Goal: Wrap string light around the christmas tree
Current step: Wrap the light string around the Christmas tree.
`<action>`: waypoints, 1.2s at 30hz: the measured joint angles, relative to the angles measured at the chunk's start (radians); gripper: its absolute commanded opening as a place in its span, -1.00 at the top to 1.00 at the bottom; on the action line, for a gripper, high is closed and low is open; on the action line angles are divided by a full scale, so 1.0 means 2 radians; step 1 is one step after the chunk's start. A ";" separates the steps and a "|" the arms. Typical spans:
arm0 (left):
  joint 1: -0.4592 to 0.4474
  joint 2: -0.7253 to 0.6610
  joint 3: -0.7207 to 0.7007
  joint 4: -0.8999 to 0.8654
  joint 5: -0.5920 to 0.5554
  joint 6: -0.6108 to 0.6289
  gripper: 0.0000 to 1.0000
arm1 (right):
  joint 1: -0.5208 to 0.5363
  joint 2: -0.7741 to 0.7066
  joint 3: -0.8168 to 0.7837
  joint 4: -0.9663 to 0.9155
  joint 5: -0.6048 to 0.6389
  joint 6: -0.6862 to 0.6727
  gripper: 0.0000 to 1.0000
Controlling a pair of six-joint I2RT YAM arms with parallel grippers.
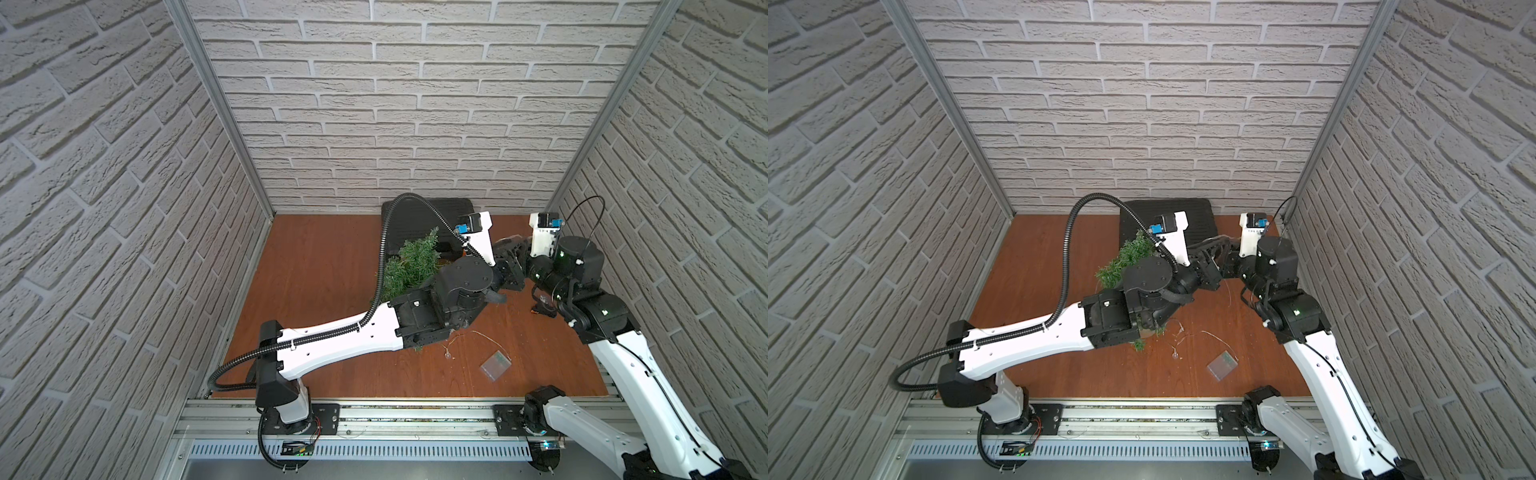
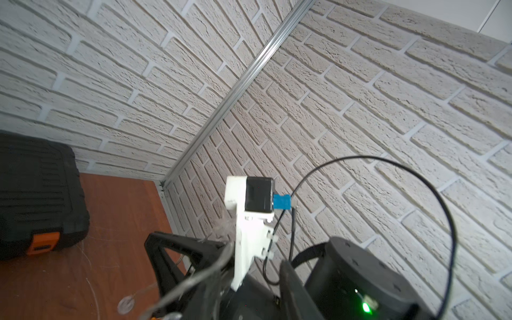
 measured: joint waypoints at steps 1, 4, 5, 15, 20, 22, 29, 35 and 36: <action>0.000 -0.004 0.000 -0.005 0.000 0.002 -0.26 | -0.004 0.012 0.010 0.000 -0.006 0.000 0.95; 0.000 -0.020 0.000 -0.025 0.008 0.018 -0.53 | -0.014 0.049 0.041 0.002 -0.026 -0.001 0.95; 0.000 -0.027 -0.003 -0.028 0.012 0.022 -0.56 | -0.018 0.060 0.051 0.003 -0.032 -0.001 0.95; 0.051 -0.090 0.008 -0.152 0.073 0.071 -0.49 | -0.030 0.141 0.100 0.037 -0.100 0.006 0.95; 0.152 -0.113 0.046 -0.241 0.127 0.071 -0.35 | -0.030 0.169 0.122 0.051 -0.137 0.011 0.95; 0.198 -0.121 0.056 -0.269 0.154 0.071 -0.29 | -0.030 0.176 0.126 0.062 -0.155 0.018 0.95; 0.388 -0.128 0.068 -0.336 0.293 0.073 -0.26 | -0.027 0.205 0.134 0.108 -0.223 0.048 0.94; 0.493 -0.087 0.068 -0.356 0.419 0.109 -0.27 | -0.010 0.224 0.134 0.135 -0.256 0.051 0.94; 0.497 -0.076 0.069 -0.357 0.436 0.120 -0.29 | -0.007 0.227 0.134 0.140 -0.259 0.051 0.94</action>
